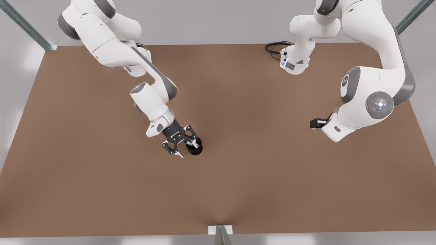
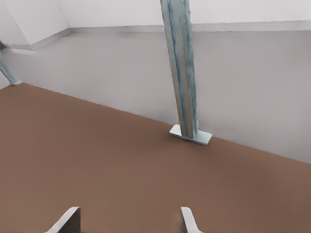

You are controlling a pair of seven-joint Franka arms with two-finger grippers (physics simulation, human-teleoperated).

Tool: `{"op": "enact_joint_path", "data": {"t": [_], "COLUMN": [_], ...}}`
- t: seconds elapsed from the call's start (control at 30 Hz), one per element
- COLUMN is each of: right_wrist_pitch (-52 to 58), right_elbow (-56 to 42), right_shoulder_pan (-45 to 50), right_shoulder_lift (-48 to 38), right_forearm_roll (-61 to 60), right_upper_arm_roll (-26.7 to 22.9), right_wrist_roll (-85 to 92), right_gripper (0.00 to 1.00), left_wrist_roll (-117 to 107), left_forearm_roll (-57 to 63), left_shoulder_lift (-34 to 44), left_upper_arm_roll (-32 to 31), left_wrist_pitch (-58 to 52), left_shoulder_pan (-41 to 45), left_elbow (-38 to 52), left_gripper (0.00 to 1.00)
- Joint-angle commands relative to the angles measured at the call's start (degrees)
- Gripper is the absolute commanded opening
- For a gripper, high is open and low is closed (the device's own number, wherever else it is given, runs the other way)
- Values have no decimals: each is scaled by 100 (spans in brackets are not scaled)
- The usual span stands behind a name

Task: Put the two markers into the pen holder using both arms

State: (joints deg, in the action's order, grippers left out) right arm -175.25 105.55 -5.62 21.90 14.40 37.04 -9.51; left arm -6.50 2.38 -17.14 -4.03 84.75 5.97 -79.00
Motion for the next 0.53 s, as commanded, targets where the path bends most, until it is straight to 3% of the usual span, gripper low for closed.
{"op": "enact_joint_path", "data": {"t": [0.0,0.03,0.07,0.1,0.13,0.17,0.27,0.3,0.33,0.5], "right_wrist_pitch": [4949,6788,7345,7531,7864,7927,7962,8111,8471,8445], "right_elbow": [-1506,-2423,-2460,-2216,-2065,-2030,-1608,-1879,-2740,-3111], "right_shoulder_pan": [-26,-192,-666,-198,1184,1204,1204,1204,1204,1213], "right_shoulder_lift": [-370,-370,-449,-1239,-1600,-1645,-1707,-1496,-986,-678], "right_forearm_roll": [-16,-25,-16,-156,-901,-1053,-1080,-1089,-1176,-1247], "right_upper_arm_roll": [23,-56,40,-1114,-3267,-3738,-3862,-3853,-3853,-3862], "right_wrist_roll": [-130,-366,-403,-306,263,854,1004,1004,1048,1048], "right_gripper": [100,100,100,100,100,100,100,100,100,100], "left_wrist_roll": [-184,-184,-184,-185,-141,-123,360,360,352,334], "left_forearm_roll": [-1,-1,-1,-1,-1,8,34,34,34,25], "left_shoulder_lift": [18,27,27,27,18,27,97,115,115,53], "left_upper_arm_roll": [-1,-10,-18,-18,-27,-27,8,17,17,17], "left_wrist_pitch": [-11,-20,-20,-11,-2,-2,6,6,-2,-46], "left_shoulder_pan": [-8,1,1,1,1,-16,-61,-69,-78,-61], "left_elbow": [16,69,78,122,166,183,183,218,263,271], "left_gripper": [100,100,100,100,100,100,100,100,100,100]}}
